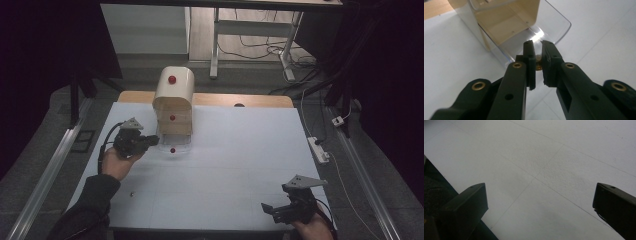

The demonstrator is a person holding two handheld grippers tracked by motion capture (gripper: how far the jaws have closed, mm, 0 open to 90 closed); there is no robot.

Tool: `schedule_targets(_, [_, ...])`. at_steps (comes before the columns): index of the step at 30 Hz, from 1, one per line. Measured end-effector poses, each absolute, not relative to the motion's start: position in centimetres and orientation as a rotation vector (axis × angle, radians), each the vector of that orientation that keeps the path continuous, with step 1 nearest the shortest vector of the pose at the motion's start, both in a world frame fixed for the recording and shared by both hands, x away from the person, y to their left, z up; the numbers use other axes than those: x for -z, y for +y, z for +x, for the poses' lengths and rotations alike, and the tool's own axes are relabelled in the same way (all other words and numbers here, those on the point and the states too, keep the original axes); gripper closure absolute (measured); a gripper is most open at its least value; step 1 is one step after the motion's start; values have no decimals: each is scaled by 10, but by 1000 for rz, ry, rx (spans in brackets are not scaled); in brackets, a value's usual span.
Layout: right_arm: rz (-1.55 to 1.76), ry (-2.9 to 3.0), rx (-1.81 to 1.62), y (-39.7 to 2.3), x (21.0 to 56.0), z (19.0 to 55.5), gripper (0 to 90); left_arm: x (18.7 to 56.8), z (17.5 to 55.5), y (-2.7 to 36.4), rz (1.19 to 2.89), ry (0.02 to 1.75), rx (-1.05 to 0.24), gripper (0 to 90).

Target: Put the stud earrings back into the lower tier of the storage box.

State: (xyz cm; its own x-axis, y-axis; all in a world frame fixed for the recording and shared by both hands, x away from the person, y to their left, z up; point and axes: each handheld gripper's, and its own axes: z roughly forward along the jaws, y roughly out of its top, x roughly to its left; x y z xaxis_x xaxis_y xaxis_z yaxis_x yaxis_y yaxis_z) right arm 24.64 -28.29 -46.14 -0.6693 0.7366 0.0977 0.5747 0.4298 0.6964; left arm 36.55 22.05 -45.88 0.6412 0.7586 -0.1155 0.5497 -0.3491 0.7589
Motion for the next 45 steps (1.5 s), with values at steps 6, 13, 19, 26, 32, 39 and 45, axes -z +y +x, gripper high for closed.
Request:
schedule_targets(6, [1150, 2463, -1070, -283, 462, 247, 0, 461, 379, 214, 2061, 1014, -338, 809])
schedule_targets(13, [1149, 2465, -1071, -283, 462, 247, 0, 472, 394, 205, 2113, 1035, -360, 805])
schedule_targets(19, [1147, 2467, -1067, -283, 462, 246, 0, 473, 394, 205, 2124, 1039, -392, 648])
schedule_targets(26, [1141, 2468, -1067, -283, 461, 246, 0, 470, 389, 204, 2112, 1047, -383, 403])
schedule_targets(32, [1140, 2468, -1068, -283, 461, 246, 0, 467, 383, 211, 2074, 1027, -310, 235])
schedule_targets(39, [1140, 2467, -1070, -283, 461, 246, 0, 465, 371, 218, 2042, 990, -284, 43])
schedule_targets(45, [1143, 2466, -1071, -283, 461, 246, 0, 466, 360, 227, 2036, 974, -321, 0])
